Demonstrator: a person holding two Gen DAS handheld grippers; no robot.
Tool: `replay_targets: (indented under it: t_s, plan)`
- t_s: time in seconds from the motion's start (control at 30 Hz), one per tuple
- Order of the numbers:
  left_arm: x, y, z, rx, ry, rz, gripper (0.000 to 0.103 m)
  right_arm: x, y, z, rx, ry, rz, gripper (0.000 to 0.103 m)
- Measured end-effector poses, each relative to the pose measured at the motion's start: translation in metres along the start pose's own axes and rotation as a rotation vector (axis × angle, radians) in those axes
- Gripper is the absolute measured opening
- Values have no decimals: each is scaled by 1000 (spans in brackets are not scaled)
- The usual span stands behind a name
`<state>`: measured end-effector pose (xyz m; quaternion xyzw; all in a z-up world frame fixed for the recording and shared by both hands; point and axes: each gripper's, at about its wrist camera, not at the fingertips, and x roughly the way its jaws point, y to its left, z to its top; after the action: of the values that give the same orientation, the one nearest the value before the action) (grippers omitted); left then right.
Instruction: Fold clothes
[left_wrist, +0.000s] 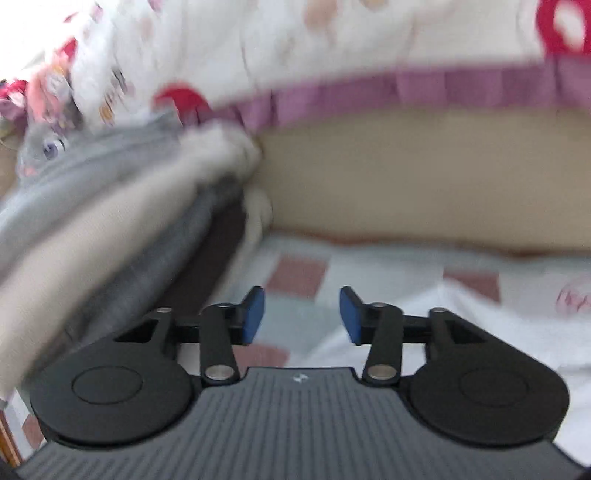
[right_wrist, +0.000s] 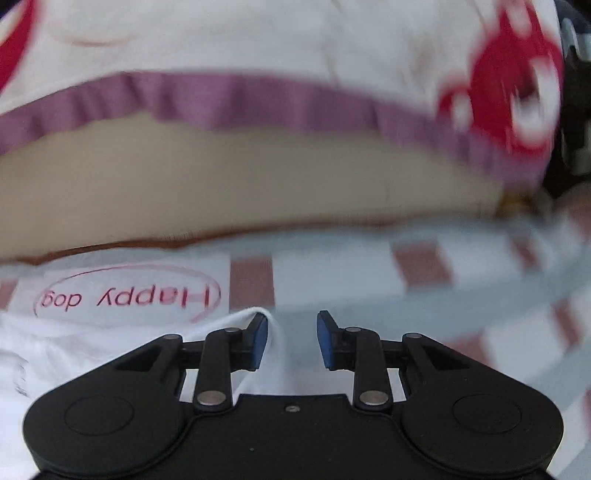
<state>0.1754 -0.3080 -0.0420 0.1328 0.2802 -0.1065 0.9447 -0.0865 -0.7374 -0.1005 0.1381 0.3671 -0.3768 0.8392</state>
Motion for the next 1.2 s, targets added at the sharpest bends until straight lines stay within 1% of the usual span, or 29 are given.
replay_targets:
  t_s: [0.03,0.07,0.1,0.13,0.2,0.23,0.3,0.33,0.37,0.4,0.47,0.5,0.53,0.57,0.6,0.67,0.7,0.73,0.77,0.83,0.87,0.9,0.93,0.97,1.0,1.03,1.1,1.13,1.2]
  plan:
    - [-5,3,6,-24,-17,-19,48,-4,5,1,-43,-31,-19,34]
    - [-10,8,9,-55,-15,-53,48,-8,11,3,-87,-63,-38,36]
    - [-15,12,10,-98,-2,-113,48,-8,14,3,-113,-73,-62,37]
    - [-21,16,12,-141,11,-176,48,-4,12,3,-101,-50,-76,39]
    - [-21,13,9,-197,76,-354,49,4,2,4,-32,19,-69,39]
    - [-17,8,5,-203,118,-429,49,9,-9,3,48,63,-35,40]
    - [-11,-13,-3,-190,178,-491,50,20,-42,-3,300,171,96,40]
    - [-8,-24,-8,-183,207,-521,50,23,-57,-7,411,203,158,40]
    - [-5,-35,-13,-172,221,-529,50,24,-70,-12,507,213,215,40]
    - [-2,-47,-19,-159,238,-533,50,20,-79,-14,554,200,254,40]
    - [0,-68,-30,-134,261,-550,50,4,-81,-8,523,121,288,43]
    - [0,-76,-35,-128,263,-555,50,-6,-76,-4,472,69,302,44]
    - [-1,-82,-38,-125,262,-559,51,-15,-68,0,417,24,343,44]
    - [0,-86,-39,-133,259,-559,54,-22,-58,2,359,-17,411,44]
    - [1,-89,-40,-141,256,-560,59,-25,-44,3,288,-19,491,44]
    - [7,-91,-40,-176,271,-562,62,-23,-7,2,119,56,670,42]
    - [11,-94,-40,-183,291,-569,62,-19,13,-1,34,99,719,42]
    - [14,-97,-39,-189,311,-577,63,-14,34,-7,-49,148,726,42]
    - [18,-100,-39,-195,332,-584,67,-8,53,-13,-127,182,715,42]
    - [37,-105,-37,-192,386,-566,71,3,82,-24,-236,213,654,42]
    - [45,-109,-37,-188,420,-547,72,9,91,-28,-269,226,636,42]
    - [53,-112,-38,-189,456,-529,70,15,96,-31,-285,240,631,42]
    - [54,-116,-36,-157,443,-530,69,22,101,-33,-295,243,621,42]
    - [55,-120,-34,-124,429,-531,28,28,104,-32,-298,232,609,42]
    - [53,-126,-30,-74,410,-529,7,32,106,-30,-295,205,592,40]
    - [51,-132,-26,-23,391,-526,7,36,107,-28,-288,169,568,36]
    - [45,-139,-12,13,303,-516,7,36,100,-20,-226,80,502,32]
    - [44,-141,-3,9,253,-508,7,35,94,-16,-187,32,465,32]
    - [48,-139,16,-53,173,-486,9,32,83,-7,-110,-62,392,32]
